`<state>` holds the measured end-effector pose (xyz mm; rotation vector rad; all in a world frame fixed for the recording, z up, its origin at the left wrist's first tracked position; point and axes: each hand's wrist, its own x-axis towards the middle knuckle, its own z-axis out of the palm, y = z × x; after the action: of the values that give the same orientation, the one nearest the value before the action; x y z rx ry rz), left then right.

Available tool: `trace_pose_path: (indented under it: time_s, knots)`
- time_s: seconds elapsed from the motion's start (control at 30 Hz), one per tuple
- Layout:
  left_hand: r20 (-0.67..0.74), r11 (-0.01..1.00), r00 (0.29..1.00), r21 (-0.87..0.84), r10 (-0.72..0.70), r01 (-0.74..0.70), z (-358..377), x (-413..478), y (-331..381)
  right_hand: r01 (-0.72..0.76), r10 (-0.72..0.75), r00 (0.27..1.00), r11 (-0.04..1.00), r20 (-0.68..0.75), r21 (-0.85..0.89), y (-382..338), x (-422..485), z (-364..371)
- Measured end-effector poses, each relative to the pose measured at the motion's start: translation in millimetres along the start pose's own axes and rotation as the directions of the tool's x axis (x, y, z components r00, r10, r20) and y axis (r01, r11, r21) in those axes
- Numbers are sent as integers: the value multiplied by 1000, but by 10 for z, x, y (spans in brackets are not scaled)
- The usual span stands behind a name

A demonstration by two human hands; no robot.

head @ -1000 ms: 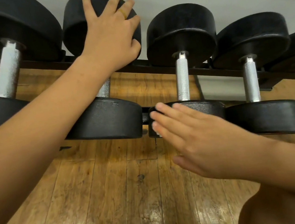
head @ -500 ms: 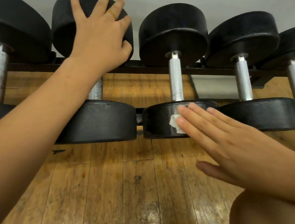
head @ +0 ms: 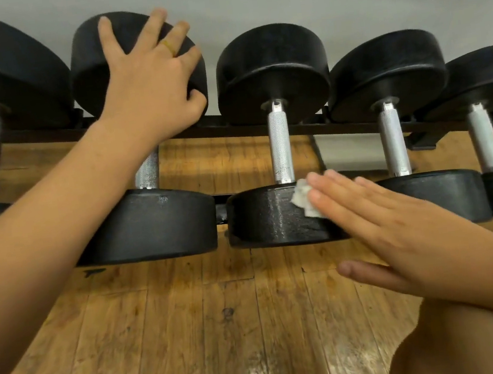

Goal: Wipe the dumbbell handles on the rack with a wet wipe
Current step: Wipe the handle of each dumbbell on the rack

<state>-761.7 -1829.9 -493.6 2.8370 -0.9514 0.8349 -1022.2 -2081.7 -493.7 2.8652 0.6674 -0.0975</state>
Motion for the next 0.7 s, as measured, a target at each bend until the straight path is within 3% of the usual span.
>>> trace_pose_path:
  time_s: [0.07,0.23,0.5,0.6,0.7]
  knots:
    - [11,1000,1000,-2,-3,3,-20,13,-2,-91,93,995,990,-17,107,38,8,11]
    - [18,1000,1000,-3,-13,13,-30,18,24,-151,221,965,908,-141,390,41,64,42]
    - [46,999,999,29,-24,23,-36,-17,12,-55,244,847,924,-471,379,116,251,55]
    - [45,1000,999,18,1,-2,-120,9,-80,-23,238,836,915,-494,402,183,422,56]
    - [61,996,994,-8,88,-87,-289,66,-228,17,313,822,821,-475,571,251,665,-50]
